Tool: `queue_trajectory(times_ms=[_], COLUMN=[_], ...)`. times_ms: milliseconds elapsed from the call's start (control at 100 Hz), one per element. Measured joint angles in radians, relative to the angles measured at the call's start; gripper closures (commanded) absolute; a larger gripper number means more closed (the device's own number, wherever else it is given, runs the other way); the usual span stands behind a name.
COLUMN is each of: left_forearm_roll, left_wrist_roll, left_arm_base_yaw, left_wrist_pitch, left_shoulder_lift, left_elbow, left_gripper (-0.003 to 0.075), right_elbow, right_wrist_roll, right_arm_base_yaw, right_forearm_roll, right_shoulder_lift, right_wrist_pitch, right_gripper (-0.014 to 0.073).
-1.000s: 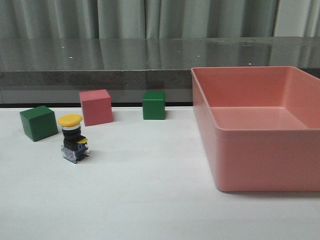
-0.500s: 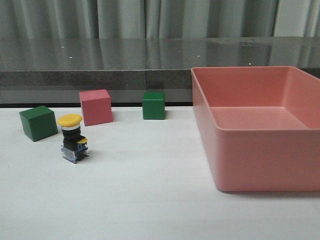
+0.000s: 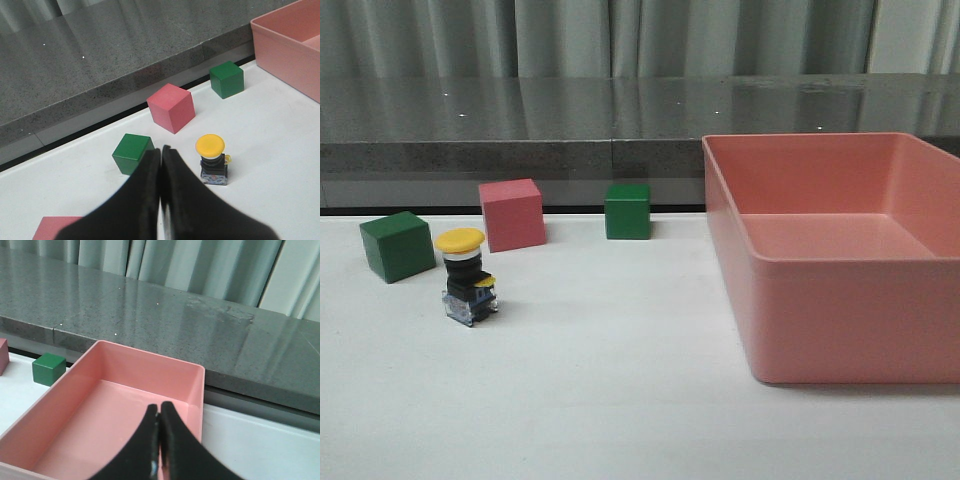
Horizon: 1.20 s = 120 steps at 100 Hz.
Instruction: Place and stand button with both arms
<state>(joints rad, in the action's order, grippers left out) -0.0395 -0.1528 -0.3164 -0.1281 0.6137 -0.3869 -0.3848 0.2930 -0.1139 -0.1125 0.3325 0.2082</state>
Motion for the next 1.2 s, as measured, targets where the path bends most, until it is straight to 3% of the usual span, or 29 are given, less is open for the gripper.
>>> queue_trajectory(times_ms=[270, 720, 950, 1200], left_forearm_roll=[0.039, 0.059, -0.003, -0.045], left_wrist_roll=[0.000, 0.049, 0.183, 0.214], left_arm_base_yaw=[0.118, 0.322, 0.368, 0.370], left_wrist_pitch=[0.008, 0.018, 0.026, 0.079], left_shoulder_lift=[-0.145, -0.600, -0.618, -0.618], left_elbow=[0.099, 0.319, 0.385, 0.387], left_gripper=[0.0739, 0.0739, 0.0739, 0.0739], right_elbow=[0.000, 0.000, 0.000, 0.000], right_wrist_roll=[0.000, 0.000, 0.000, 0.000], right_arm_base_yaw=[0.000, 0.000, 0.000, 0.000], right_forearm_roll=[0.000, 0.000, 0.000, 0.000], right_shoulder_lift=[0.000, 0.000, -0.002, -0.002], right_wrist_pitch=[0.000, 0.000, -0.002, -0.002], right_gripper=[0.0703, 0.0703, 0.0703, 0.0703])
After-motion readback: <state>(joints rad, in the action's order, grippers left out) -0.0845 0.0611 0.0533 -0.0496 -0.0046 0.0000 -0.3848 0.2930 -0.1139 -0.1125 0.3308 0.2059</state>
